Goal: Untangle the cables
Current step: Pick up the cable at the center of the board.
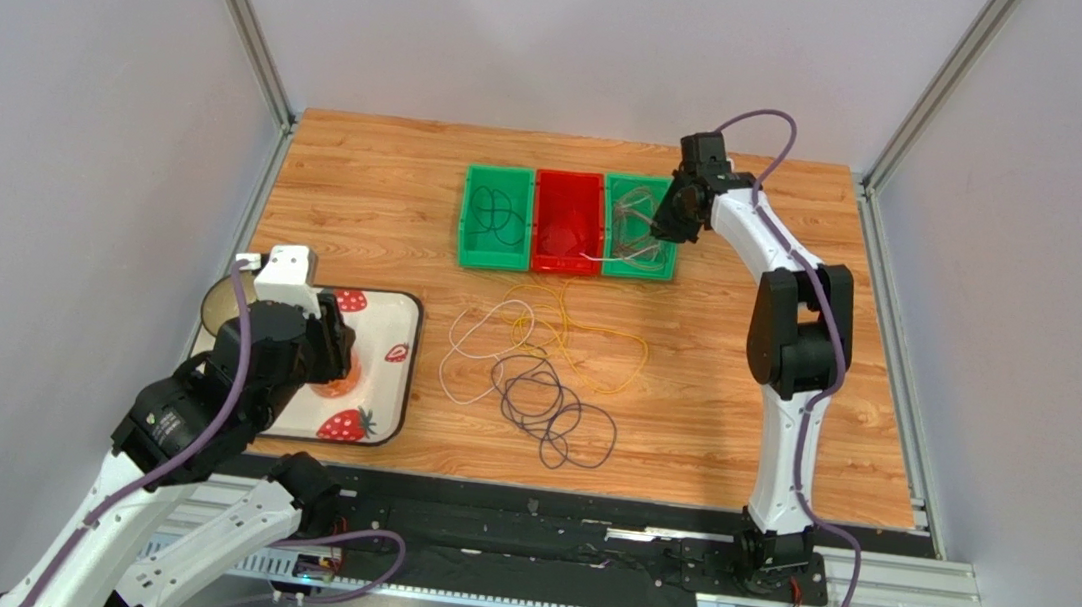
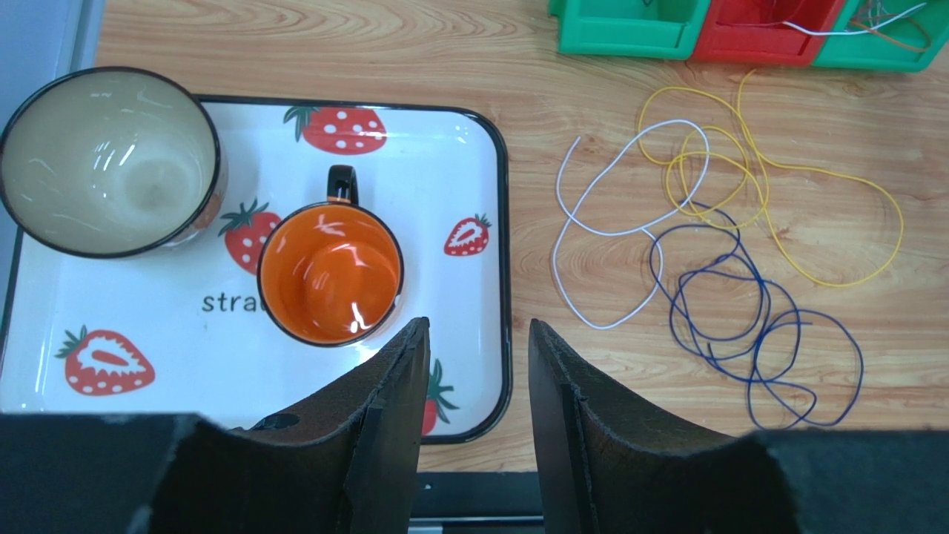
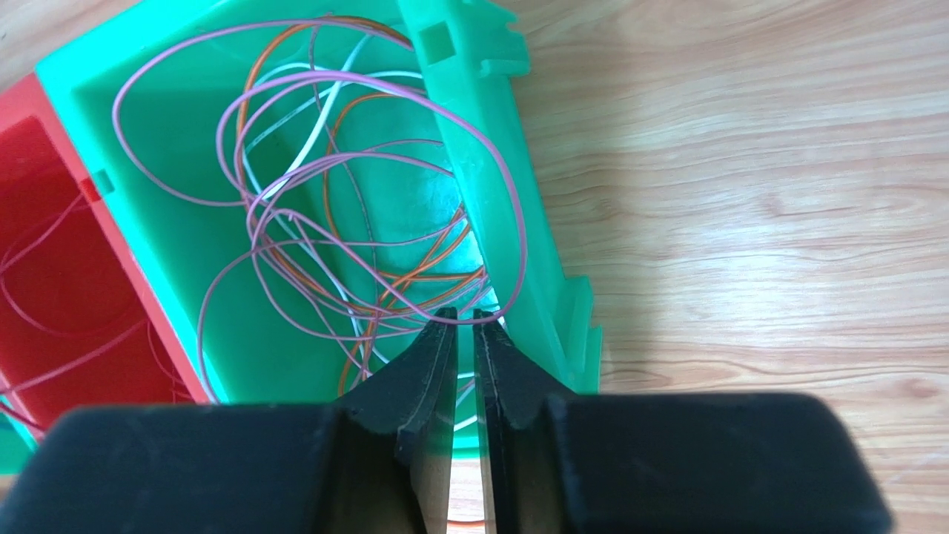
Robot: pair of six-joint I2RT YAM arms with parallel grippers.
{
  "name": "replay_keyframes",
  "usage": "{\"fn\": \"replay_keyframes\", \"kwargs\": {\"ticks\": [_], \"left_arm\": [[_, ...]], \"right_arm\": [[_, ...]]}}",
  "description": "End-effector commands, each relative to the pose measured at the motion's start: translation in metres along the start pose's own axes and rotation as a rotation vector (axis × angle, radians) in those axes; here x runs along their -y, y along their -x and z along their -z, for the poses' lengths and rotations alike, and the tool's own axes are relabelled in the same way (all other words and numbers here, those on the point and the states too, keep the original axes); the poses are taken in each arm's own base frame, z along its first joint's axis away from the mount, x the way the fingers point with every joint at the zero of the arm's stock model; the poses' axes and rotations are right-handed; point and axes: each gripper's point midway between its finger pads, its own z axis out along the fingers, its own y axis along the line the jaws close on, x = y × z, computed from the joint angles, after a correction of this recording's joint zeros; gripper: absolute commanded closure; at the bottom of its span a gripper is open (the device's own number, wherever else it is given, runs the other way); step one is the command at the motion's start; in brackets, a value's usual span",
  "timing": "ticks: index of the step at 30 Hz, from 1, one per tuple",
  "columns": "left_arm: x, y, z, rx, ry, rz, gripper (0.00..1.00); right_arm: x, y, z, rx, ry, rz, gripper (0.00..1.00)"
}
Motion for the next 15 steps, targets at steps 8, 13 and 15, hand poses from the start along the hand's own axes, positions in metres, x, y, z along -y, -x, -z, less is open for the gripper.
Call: {"fn": "replay_keyframes", "kwargs": {"ticks": [8,13,15], "left_arm": [[0.001,0.005,0.000,0.023,-0.003,0.017,0.53],[0.003,0.004,-0.002,0.011,-0.006,0.008,0.53],[0.004,0.004,-0.003,0.007,-0.011,0.006,0.52]], "right_arm": [[-0.039,0.018,0.053,0.066,0.147,0.030,0.78],[-0.072,0.015,0.099,0.097,0.207,0.120,0.69],[-0.080,0.008,0.119,0.116,0.221,0.145,0.65]]}}
